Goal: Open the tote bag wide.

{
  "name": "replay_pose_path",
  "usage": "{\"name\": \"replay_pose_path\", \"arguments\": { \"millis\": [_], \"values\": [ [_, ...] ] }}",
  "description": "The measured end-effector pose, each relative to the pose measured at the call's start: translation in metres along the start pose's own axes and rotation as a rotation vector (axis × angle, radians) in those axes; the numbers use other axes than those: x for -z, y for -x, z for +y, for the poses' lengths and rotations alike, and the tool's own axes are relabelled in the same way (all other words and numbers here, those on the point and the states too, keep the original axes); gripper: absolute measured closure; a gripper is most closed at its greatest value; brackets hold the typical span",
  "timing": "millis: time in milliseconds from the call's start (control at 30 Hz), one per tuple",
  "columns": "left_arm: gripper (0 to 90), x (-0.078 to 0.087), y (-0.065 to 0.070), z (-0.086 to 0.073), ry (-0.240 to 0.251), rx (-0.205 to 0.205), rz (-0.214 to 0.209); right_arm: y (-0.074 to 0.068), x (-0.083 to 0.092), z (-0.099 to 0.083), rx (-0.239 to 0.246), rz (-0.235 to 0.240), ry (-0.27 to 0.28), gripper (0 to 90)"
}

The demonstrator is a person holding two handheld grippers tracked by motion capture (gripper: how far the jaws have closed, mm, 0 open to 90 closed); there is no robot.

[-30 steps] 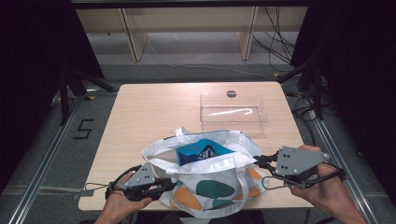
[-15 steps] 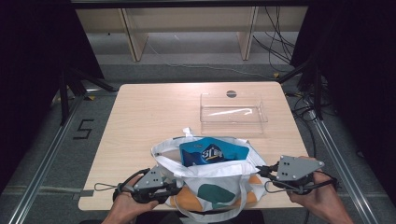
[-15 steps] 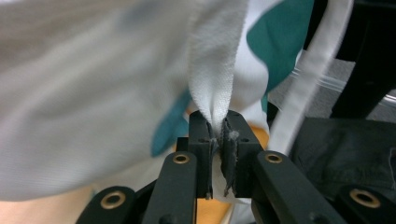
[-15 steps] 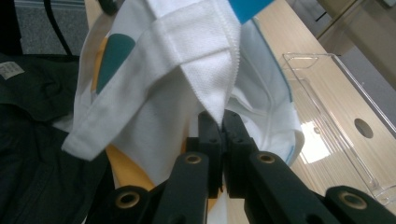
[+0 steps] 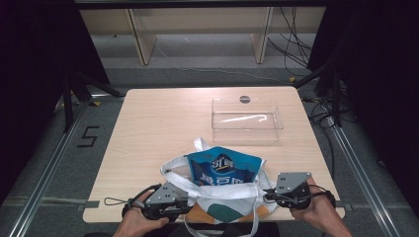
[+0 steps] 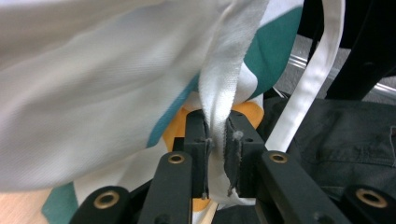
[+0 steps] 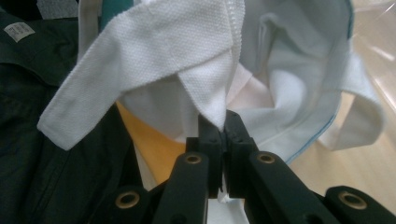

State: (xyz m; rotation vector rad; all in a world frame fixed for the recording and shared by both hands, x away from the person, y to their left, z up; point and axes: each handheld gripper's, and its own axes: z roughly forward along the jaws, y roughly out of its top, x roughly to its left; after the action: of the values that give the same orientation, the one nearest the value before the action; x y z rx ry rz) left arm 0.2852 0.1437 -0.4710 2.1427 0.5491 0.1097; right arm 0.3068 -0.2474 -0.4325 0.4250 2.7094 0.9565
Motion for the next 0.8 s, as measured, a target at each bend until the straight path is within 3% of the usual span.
{"name": "replay_pose_path", "arguments": {
  "millis": [67, 100, 133, 233, 300, 367, 400, 433, 467, 500, 600, 667, 700, 733, 800],
  "values": [
    [75.7, 0.007, 0.002, 0.0, 0.014, 0.002, 0.001, -0.001, -0.006, -0.007, -0.032, 0.013, 0.002, 88.7],
    [74.1, 0.011, 0.002, 0.0, 0.027, 0.006, 0.001, -0.001, -0.01, -0.011, -0.017, 0.022, 0.014, 88.7],
    [72.9, 0.015, 0.002, 0.001, 0.038, 0.014, -0.004, -0.003, -0.012, -0.014, -0.053, 0.026, 0.013, 88.7],
    [68.7, 0.026, 0.002, 0.003, 0.073, 0.023, -0.004, -0.002, -0.014, -0.021, -0.065, 0.049, 0.039, 88.7],
    [66.0, 0.043, 0.003, 0.009, 0.082, 0.027, -0.022, -0.003, -0.018, -0.023, -0.073, 0.057, 0.05, 88.7],
    [64.6, 0.048, 0.004, 0.011, 0.094, 0.036, -0.022, -0.006, -0.019, -0.024, -0.086, 0.046, 0.037, 88.7],
    [63.7, 0.053, 0.004, 0.013, 0.102, 0.015, -0.021, -0.007, -0.02, -0.023, -0.085, 0.044, 0.043, 88.5],
    [62.9, 0.059, 0.004, 0.015, 0.112, 0.029, -0.022, -0.006, -0.018, -0.022, -0.078, 0.042, 0.035, 88.5],
    [63.0, 0.073, 0.002, 0.02, 0.158, 0.041, -0.038, -0.007, -0.017, -0.022, -0.089, 0.038, 0.038, 88.3],
    [63.1, 0.073, 0.002, 0.02, 0.158, 0.041, -0.038, -0.007, -0.016, -0.022, -0.081, 0.035, 0.038, 88.0],
    [64.1, 0.085, -0.002, 0.031, 0.191, 0.03, 0.007, -0.004, -0.015, -0.023, -0.108, 0.05, 0.057, 78.0],
    [65.8, 0.086, -0.011, 0.044, 0.181, 0.008, 0.049, -0.003, -0.006, -0.022, -0.142, 0.047, 0.083, 70.9],
    [66.1, 0.086, -0.011, 0.044, 0.181, 0.008, 0.049, -0.003, -0.006, -0.022, -0.142, 0.047, 0.083, 70.9],
    [66.8, 0.083, -0.021, 0.05, 0.165, 0.002, 0.09, 0.0, 0.007, -0.019, -0.149, 0.05, 0.14, 68.8],
    [67.1, 0.082, -0.028, 0.053, 0.158, -0.013, 0.104, 0.002, 0.022, -0.017, -0.155, 0.051, 0.177, 65.1]
  ]
}}
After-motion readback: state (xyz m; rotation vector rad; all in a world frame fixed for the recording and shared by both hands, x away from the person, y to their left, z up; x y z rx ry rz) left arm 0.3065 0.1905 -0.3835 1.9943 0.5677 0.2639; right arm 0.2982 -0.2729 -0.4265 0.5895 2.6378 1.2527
